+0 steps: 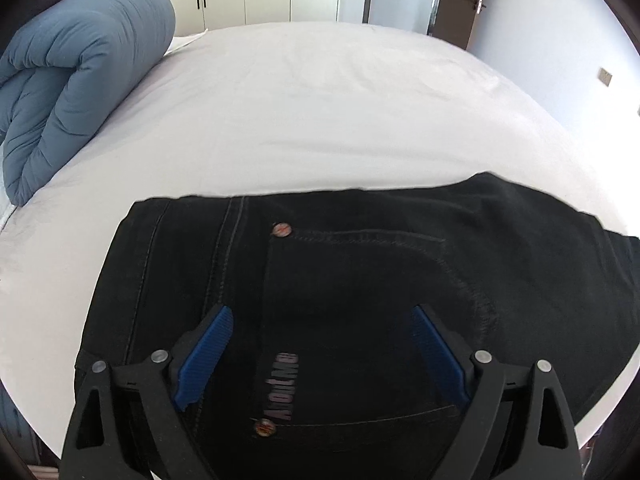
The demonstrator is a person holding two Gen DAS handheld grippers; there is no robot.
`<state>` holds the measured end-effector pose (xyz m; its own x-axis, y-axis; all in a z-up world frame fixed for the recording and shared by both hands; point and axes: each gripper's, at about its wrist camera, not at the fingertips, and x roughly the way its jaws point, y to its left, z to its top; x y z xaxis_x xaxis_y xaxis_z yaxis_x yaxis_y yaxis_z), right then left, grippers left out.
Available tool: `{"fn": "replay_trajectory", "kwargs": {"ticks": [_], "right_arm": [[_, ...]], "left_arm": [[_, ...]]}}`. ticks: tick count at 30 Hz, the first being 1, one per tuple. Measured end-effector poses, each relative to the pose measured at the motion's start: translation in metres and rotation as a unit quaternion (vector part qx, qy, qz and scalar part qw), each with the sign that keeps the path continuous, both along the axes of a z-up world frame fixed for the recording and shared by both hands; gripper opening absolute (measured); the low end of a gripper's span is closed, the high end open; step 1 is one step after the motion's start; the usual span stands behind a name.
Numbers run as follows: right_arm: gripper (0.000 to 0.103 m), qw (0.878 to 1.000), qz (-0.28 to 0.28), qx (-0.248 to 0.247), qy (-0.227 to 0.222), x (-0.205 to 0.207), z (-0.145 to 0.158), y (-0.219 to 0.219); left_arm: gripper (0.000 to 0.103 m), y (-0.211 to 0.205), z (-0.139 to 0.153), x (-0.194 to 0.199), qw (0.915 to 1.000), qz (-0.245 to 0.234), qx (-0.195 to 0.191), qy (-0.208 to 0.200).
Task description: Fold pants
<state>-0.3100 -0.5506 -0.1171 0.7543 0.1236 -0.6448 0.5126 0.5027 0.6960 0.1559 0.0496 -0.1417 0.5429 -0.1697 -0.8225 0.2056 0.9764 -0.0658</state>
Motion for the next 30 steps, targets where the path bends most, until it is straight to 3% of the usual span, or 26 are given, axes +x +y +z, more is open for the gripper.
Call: {"fn": "replay_trajectory", "kwargs": {"ticks": [4,7,9,12,17,18,20,22,23,26,29,30], "right_arm": [[0.008,0.991,0.121,0.041,-0.031,0.034,-0.007,0.078],[0.008,0.990,0.135,0.042,-0.006,0.047,-0.033,0.116],[0.007,0.993,0.107,0.041,0.024,0.043,-0.055,0.112],[0.006,0.997,0.039,0.066,0.000,0.012,-0.069,0.064],[0.009,0.997,-0.071,-0.006,0.004,-0.045,-0.046,0.019],[0.018,0.995,-0.091,-0.041,0.030,-0.050,-0.039,0.020],[0.030,0.994,-0.098,-0.049,0.008,-0.060,-0.026,0.028],[0.082,0.994,-0.097,-0.030,-0.029,-0.062,-0.016,0.048],[0.090,0.994,-0.093,-0.027,-0.047,-0.074,-0.012,0.046],[0.091,0.995,-0.020,-0.012,-0.094,-0.042,-0.008,0.099],[0.088,0.995,0.053,0.015,-0.084,0.009,-0.024,0.154],[0.082,0.993,0.072,0.031,-0.085,0.021,-0.031,0.156]], "left_arm": [[0.098,-0.057,0.014,-0.016,0.9991,-0.038,-0.016,-0.007],[0.098,-0.102,0.001,-0.023,0.9970,-0.065,-0.036,0.021],[0.099,-0.131,-0.014,-0.031,0.9956,-0.081,-0.017,0.044],[0.103,-0.140,-0.034,-0.034,0.9959,-0.080,0.008,0.040],[0.103,-0.130,-0.030,-0.029,0.9964,-0.067,0.008,0.051],[0.103,-0.127,-0.027,-0.032,0.9970,-0.056,0.014,0.053],[0.102,-0.121,-0.018,-0.035,0.9979,-0.031,0.004,0.057],[0.102,-0.125,-0.003,-0.040,0.9984,-0.032,-0.019,0.043],[0.102,-0.134,0.006,-0.045,0.9981,-0.046,-0.028,0.031],[0.103,-0.171,0.026,-0.049,0.9937,-0.097,-0.055,0.012],[0.103,-0.218,0.030,-0.040,0.9882,-0.132,-0.074,0.022],[0.103,-0.236,0.025,-0.034,0.9861,-0.145,-0.076,0.031]]}}
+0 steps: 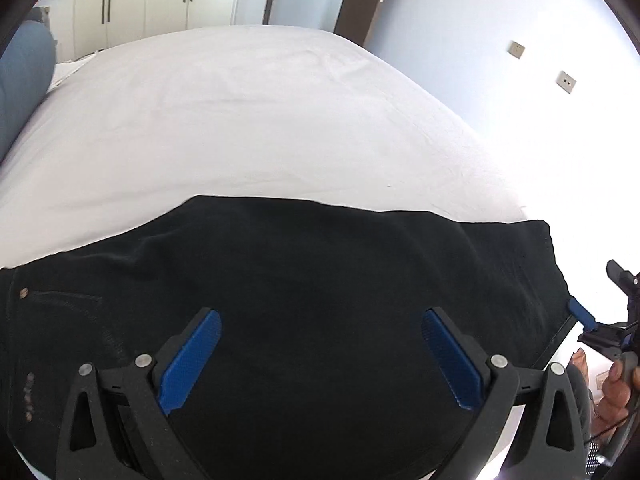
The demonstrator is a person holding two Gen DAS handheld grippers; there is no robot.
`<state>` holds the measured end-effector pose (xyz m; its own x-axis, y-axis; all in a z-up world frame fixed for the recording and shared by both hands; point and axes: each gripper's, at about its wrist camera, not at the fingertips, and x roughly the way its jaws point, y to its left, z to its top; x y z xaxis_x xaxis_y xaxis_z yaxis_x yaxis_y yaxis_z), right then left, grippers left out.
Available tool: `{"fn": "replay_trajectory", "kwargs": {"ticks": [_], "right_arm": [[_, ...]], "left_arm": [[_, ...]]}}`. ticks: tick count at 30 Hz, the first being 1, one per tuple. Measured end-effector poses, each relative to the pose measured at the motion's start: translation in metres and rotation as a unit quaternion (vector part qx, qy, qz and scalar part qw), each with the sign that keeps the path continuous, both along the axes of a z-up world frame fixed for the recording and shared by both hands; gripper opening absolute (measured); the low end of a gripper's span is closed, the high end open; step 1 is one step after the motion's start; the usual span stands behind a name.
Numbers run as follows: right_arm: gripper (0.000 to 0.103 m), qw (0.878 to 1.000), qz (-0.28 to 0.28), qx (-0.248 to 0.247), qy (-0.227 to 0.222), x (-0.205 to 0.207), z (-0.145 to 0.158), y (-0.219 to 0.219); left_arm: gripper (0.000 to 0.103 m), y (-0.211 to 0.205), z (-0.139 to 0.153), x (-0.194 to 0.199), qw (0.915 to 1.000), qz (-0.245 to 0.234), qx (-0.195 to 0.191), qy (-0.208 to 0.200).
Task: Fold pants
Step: 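Grasp the folded jeans edge with the right gripper and lift it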
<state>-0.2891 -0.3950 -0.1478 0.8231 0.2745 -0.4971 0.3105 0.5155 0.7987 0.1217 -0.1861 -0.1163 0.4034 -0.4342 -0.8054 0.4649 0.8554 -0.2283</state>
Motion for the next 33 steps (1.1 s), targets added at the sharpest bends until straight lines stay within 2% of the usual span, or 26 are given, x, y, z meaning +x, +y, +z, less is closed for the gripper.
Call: {"fn": "replay_trajectory", "kwargs": {"ticks": [1,2,4,6,8,10,12,13,15,17,19,20,21,24,25,27,28,29,31,32,33], "right_arm": [[0.076,1.000,0.019,0.008,0.004,0.016,-0.007,0.013],[0.075,0.999,0.031,0.008,0.018,0.033,-0.014,0.028],[0.072,0.998,0.051,0.016,0.038,0.079,-0.031,0.064],[0.071,0.997,0.058,0.023,0.052,0.110,-0.048,0.075],[0.063,0.996,0.058,0.013,0.072,0.127,-0.063,0.039],[0.041,0.995,0.047,-0.002,0.089,0.167,-0.085,0.007],[0.031,0.995,0.032,0.000,0.089,0.165,-0.094,-0.029],[0.030,0.996,0.021,0.000,0.088,0.160,-0.091,-0.052],[0.030,0.997,-0.007,0.001,0.080,0.145,-0.086,-0.095],[0.030,0.996,-0.039,-0.021,0.081,0.128,-0.077,-0.118],[0.030,0.994,-0.063,-0.043,0.084,0.123,-0.070,-0.130],[0.030,0.991,-0.078,-0.062,0.095,0.121,-0.066,-0.133],[0.030,0.988,-0.087,-0.075,0.101,0.112,-0.058,-0.133],[0.034,0.983,-0.116,-0.086,0.113,0.104,-0.047,-0.129],[0.034,0.980,-0.121,-0.100,0.119,0.101,-0.044,-0.124],[0.034,0.981,-0.120,-0.101,0.116,0.096,-0.036,-0.111],[0.034,0.983,-0.117,-0.091,0.109,0.092,-0.035,-0.103],[0.035,0.985,-0.112,-0.079,0.103,0.096,-0.032,-0.088],[0.051,0.989,-0.095,-0.063,0.092,0.083,-0.030,-0.078],[0.052,0.989,-0.092,-0.067,0.090,0.078,-0.028,-0.073],[0.052,0.989,-0.092,-0.072,0.089,0.077,-0.024,-0.060]], "left_arm": [[0.102,-0.014,-0.005,0.005,0.9999,-0.009,0.003,0.007],[0.102,-0.027,-0.013,0.011,0.9997,-0.015,0.009,0.015],[0.093,-0.049,-0.029,0.021,0.9988,-0.024,0.022,0.037],[0.092,-0.059,-0.051,0.030,0.9973,-0.029,0.057,0.036],[0.092,-0.070,-0.057,0.032,0.9955,-0.041,0.085,0.013],[0.090,-0.069,-0.058,0.037,0.9957,-0.045,0.080,0.012],[0.081,-0.056,-0.060,0.045,0.9966,-0.041,0.070,0.011],[0.080,-0.051,-0.061,0.049,0.9970,-0.040,0.065,0.012],[0.069,-0.026,-0.058,0.058,0.9977,-0.037,0.056,0.014],[0.068,-0.007,-0.058,0.066,0.9976,-0.024,0.065,0.001],[0.068,0.016,-0.061,0.074,0.9966,0.000,0.082,-0.008],[0.064,0.029,-0.063,0.077,0.9971,0.007,0.076,-0.005],[0.052,0.037,-0.063,0.078,0.9979,0.004,0.065,-0.001],[0.040,0.050,-0.061,0.077,0.9967,-0.006,0.080,-0.009],[0.040,0.054,-0.058,0.075,0.9959,-0.006,0.089,-0.014],[0.051,0.070,-0.052,0.072,0.9916,0.023,0.123,-0.031],[0.053,0.080,-0.049,0.072,0.9915,0.042,0.119,-0.031],[0.059,0.093,-0.044,0.069,0.9924,0.063,0.103,-0.025],[0.074,0.106,-0.037,0.058,0.9932,0.083,0.078,-0.025],[0.084,0.114,-0.031,0.050,0.9931,0.088,0.071,-0.031],[0.089,0.116,-0.028,0.041,0.9932,0.090,0.063,-0.037]]}}
